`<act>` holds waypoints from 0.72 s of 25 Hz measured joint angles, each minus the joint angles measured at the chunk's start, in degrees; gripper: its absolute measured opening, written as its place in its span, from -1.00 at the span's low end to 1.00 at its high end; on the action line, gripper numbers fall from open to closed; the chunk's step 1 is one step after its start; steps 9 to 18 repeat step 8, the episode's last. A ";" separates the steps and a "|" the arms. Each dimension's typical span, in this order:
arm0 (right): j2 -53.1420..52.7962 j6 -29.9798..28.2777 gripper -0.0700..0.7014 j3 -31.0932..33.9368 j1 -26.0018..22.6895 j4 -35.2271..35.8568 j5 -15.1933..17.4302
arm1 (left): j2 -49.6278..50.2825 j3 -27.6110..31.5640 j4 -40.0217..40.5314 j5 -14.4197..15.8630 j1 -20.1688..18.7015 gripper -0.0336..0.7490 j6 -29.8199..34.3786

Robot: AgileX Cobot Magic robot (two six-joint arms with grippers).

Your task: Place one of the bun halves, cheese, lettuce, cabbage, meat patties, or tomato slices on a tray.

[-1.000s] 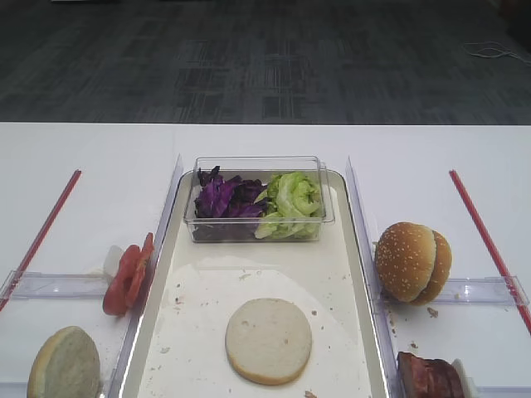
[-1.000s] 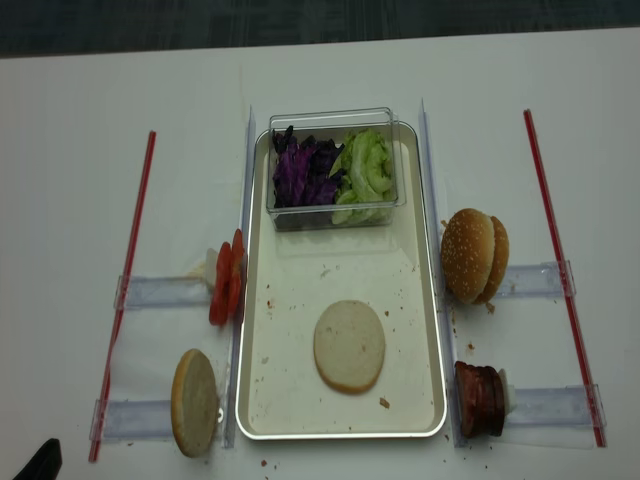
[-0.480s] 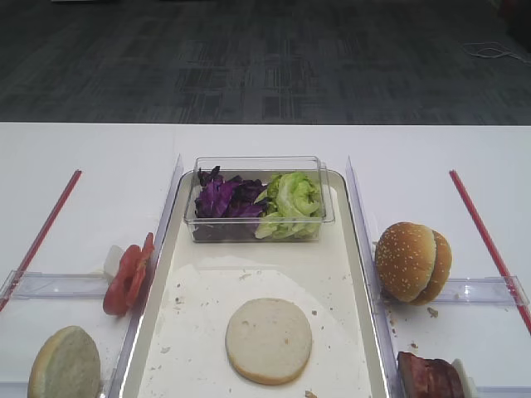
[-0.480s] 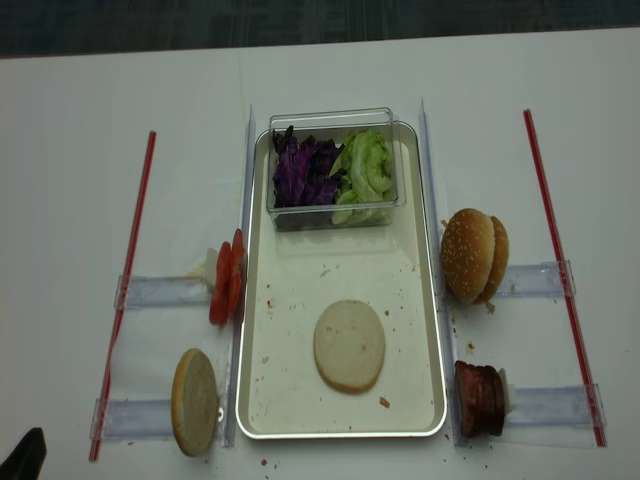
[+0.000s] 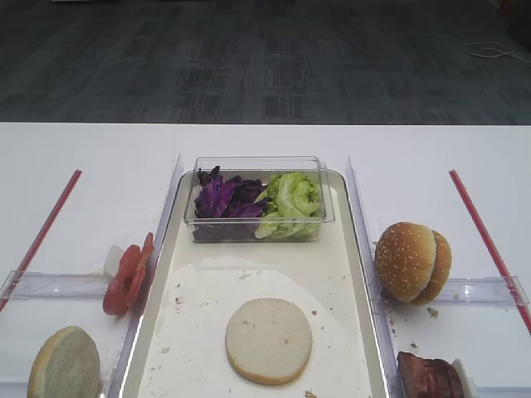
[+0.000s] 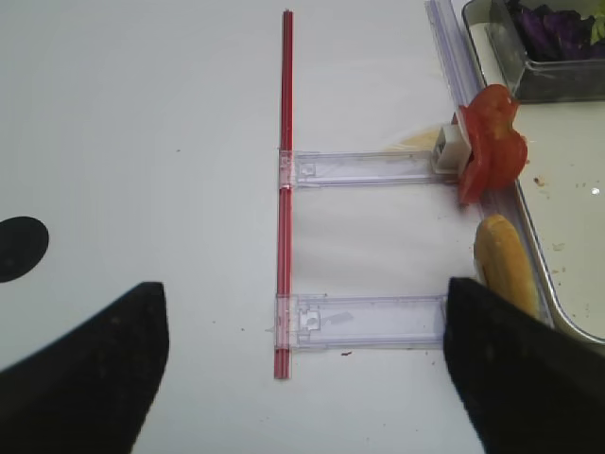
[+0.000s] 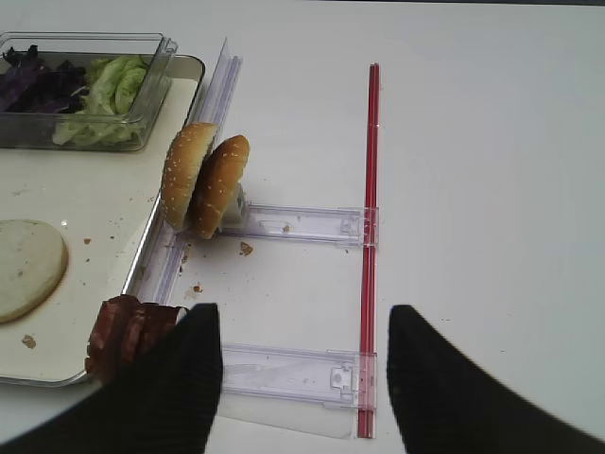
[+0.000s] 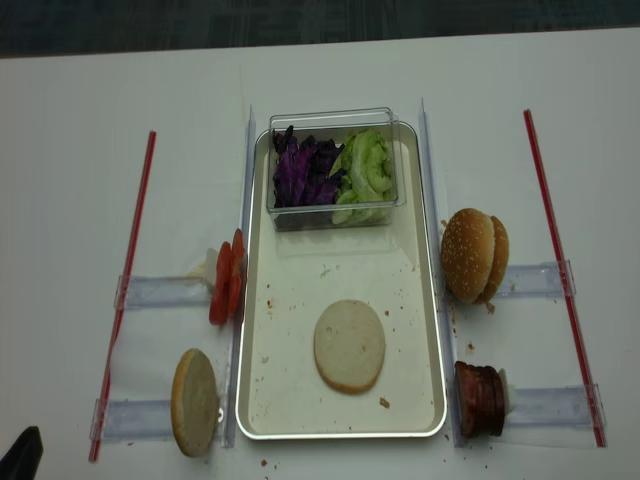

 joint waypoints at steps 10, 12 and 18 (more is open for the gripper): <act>0.00 0.00 0.23 0.00 0.00 0.00 0.00 | 0.00 0.00 0.00 0.00 0.00 0.52 0.00; 0.00 0.00 0.23 0.00 0.00 0.00 0.00 | 0.00 0.00 0.00 0.00 0.00 0.52 0.00; 0.00 0.00 0.23 0.00 0.00 0.00 0.00 | 0.00 0.00 0.00 0.00 0.00 0.52 0.00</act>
